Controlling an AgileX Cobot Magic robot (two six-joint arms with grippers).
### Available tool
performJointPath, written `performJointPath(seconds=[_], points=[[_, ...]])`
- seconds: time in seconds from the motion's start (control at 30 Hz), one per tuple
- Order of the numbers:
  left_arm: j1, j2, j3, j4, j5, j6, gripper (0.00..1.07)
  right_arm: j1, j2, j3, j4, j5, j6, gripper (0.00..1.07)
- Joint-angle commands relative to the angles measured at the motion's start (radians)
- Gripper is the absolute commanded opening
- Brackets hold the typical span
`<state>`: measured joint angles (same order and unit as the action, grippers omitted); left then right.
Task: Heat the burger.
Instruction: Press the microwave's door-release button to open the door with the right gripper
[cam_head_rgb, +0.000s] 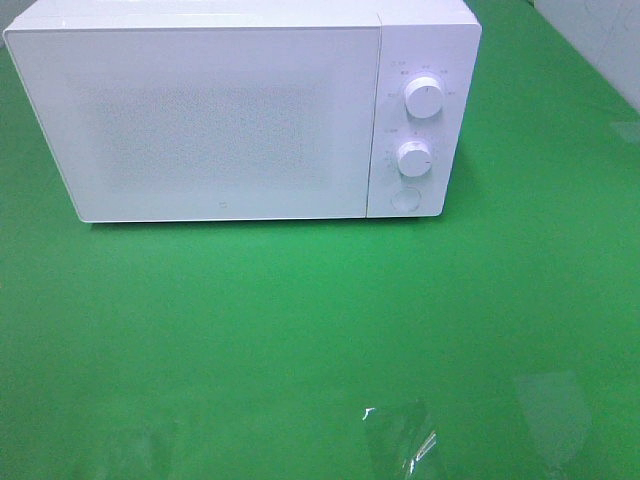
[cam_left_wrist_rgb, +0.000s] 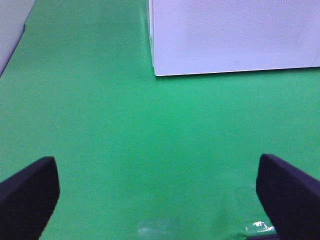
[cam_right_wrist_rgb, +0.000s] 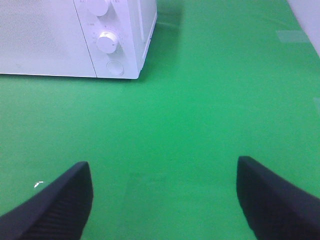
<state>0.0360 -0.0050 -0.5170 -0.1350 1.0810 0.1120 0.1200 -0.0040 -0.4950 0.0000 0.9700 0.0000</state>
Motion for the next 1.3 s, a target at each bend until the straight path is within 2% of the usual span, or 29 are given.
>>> performJointPath(seconds=[0.03,0.37,0.43,0.6,0.67,0.83,0.97,1.07,1.13,1.2,1.3], points=[[0.002,-0.018,0.001,-0.001,-0.012,-0.003,1.00,-0.004,0.015,-0.037,0.006,-0.027,0.000,0.76],[0.002,-0.018,0.001,-0.001,-0.012,-0.003,1.00,-0.004,0.163,-0.038,0.000,-0.223,0.000,0.76],[0.002,-0.018,0.001,-0.001,-0.012,-0.003,1.00,-0.004,0.253,-0.025,0.000,-0.294,0.000,0.76],[0.002,-0.018,0.001,-0.001,-0.012,-0.003,1.00,-0.004,0.324,-0.002,0.000,-0.362,0.000,0.76],[0.002,-0.018,0.001,-0.001,-0.012,-0.003,1.00,-0.004,0.410,0.017,0.000,-0.459,0.000,0.76],[0.002,-0.018,0.001,-0.001,-0.012,-0.003,1.00,-0.004,0.479,0.018,0.000,-0.512,0.000,0.76],[0.002,-0.018,0.001,-0.001,-0.012,-0.003,1.00,-0.004,0.622,0.020,0.006,-0.614,0.000,0.76],[0.002,-0.018,0.001,-0.001,-0.012,-0.003,1.00,-0.004,0.644,0.020,0.000,-0.635,0.000,0.76],[0.002,-0.018,0.001,-0.001,-0.012,-0.003,1.00,-0.004,0.683,0.020,-0.005,-0.686,0.000,0.76],[0.002,-0.018,0.001,-0.001,-0.012,-0.003,1.00,-0.004,0.755,0.020,-0.024,-0.829,0.000,0.76],[0.002,-0.018,0.001,-0.001,-0.012,-0.003,1.00,-0.004,0.788,0.020,-0.024,-0.902,0.000,0.76]])
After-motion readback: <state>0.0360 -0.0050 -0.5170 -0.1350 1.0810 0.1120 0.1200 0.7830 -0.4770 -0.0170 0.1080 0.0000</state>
